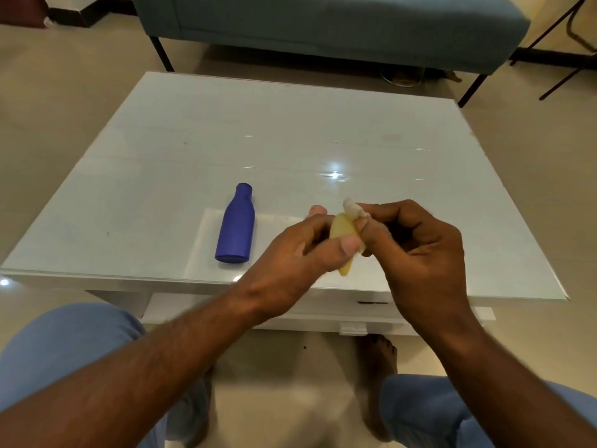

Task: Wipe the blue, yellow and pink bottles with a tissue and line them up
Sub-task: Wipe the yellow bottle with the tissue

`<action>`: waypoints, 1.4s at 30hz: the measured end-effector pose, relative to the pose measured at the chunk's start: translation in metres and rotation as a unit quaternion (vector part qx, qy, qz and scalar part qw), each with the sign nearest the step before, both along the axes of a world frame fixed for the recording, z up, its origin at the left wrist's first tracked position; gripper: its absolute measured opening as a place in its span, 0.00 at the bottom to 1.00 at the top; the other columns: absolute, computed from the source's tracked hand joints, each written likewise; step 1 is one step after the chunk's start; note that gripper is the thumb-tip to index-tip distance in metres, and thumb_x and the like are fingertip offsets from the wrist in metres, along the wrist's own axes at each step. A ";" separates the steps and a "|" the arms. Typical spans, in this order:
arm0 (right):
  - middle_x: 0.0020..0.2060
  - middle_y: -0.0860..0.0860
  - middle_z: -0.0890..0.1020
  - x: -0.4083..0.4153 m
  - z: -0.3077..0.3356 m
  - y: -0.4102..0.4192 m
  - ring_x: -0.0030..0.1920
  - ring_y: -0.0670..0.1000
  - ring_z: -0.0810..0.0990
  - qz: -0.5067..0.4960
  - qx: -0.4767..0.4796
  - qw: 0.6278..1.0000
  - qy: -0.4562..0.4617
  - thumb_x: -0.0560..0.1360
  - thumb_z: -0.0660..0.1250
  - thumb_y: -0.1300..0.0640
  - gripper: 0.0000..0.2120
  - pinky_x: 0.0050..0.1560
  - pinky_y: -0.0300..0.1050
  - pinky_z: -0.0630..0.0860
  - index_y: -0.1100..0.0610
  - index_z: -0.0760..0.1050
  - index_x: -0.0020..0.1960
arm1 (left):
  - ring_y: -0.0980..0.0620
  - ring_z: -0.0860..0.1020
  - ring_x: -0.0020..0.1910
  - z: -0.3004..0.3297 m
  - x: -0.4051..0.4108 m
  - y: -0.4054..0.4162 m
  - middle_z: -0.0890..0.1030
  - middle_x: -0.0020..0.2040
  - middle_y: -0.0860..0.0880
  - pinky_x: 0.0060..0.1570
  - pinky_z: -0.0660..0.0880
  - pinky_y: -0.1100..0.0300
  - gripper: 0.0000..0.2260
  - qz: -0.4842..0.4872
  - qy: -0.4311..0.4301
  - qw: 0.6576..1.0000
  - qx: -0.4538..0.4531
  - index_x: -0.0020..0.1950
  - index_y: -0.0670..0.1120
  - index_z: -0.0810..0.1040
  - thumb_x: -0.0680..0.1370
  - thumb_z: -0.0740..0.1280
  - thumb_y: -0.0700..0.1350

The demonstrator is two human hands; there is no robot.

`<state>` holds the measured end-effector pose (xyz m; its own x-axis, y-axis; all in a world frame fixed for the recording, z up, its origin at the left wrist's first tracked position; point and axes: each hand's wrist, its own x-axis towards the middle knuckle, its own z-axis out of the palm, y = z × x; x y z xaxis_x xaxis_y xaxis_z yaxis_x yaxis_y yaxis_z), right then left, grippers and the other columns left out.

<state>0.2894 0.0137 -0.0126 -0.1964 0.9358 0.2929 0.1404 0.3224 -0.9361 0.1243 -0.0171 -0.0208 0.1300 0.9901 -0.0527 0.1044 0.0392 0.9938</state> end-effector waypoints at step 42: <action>0.53 0.54 0.88 -0.016 -0.004 0.000 0.55 0.55 0.86 0.073 -0.385 0.917 0.075 0.81 0.67 0.61 0.07 0.54 0.46 0.83 0.56 0.83 0.52 | 0.53 0.74 0.58 -0.004 -0.050 0.016 0.75 0.63 0.53 0.61 0.72 0.51 0.45 -0.008 0.536 0.832 0.142 0.72 0.53 0.68 0.64 0.63 0.79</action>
<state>0.2731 0.0140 -0.0162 -0.3481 0.8434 -0.4094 -0.0015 -0.4372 -0.8994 0.0739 -0.0012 -0.0250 0.1728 0.9809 0.0888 0.9354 -0.1917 0.2972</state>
